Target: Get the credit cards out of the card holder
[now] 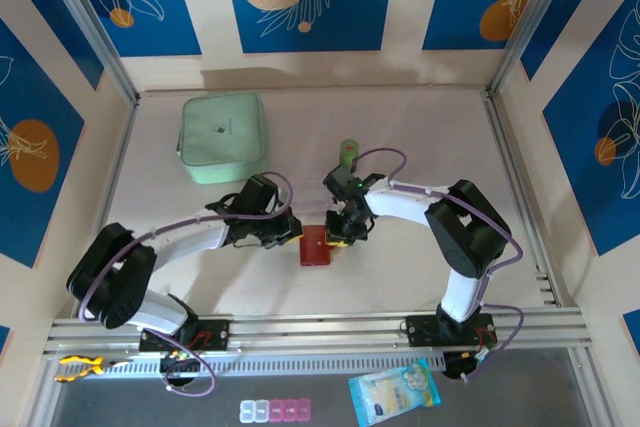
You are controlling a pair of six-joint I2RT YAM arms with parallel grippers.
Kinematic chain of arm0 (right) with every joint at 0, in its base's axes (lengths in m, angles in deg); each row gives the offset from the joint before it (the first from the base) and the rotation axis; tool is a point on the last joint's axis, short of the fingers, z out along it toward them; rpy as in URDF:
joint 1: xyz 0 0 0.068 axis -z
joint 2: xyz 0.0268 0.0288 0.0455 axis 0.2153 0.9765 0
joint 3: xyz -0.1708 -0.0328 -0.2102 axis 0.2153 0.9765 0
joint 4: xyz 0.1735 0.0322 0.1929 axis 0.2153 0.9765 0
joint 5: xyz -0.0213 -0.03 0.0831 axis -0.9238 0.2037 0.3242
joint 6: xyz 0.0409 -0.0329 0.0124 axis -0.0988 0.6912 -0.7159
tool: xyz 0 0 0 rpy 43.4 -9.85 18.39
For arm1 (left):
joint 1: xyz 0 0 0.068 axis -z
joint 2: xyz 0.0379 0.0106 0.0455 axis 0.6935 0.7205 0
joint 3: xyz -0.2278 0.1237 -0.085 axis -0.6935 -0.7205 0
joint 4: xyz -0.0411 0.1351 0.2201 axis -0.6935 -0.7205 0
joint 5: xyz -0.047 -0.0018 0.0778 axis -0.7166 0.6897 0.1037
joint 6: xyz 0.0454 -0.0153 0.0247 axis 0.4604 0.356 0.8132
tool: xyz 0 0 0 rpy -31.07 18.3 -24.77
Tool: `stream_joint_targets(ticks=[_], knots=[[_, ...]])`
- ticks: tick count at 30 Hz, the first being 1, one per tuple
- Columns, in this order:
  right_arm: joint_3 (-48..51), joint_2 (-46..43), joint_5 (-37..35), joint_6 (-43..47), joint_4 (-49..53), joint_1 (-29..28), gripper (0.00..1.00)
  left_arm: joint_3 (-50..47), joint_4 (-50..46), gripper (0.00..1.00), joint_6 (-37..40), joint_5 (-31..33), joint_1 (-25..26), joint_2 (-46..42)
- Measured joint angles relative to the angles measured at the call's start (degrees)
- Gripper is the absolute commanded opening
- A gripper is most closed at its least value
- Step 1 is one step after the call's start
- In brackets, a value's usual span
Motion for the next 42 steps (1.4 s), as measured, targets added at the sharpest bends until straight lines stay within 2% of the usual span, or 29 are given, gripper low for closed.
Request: stream_joint_targets(ticks=[10,22,28,42], knots=[[0.11,-0.52,-0.07,0.02,0.37,0.11,0.05,-0.24,-0.50,0.08,0.72,2.03,-0.39,-3.39],[-2.71,-4.52,-0.70,3.45,7.06,0.15,0.04,-3.52,-4.17,0.13,4.09,6.69,-6.40,-16.39],[-7.39,-4.98,-0.76,4.46,10.36,-1.46,0.04,-4.72,-6.01,0.14,5.42,5.79,-8.61,-16.48],[-13.31,-4.87,-0.94,4.44,13.44,-6.32,0.05,-5.60,-6.34,0.15,6.45,3.37,-8.79,-15.63]])
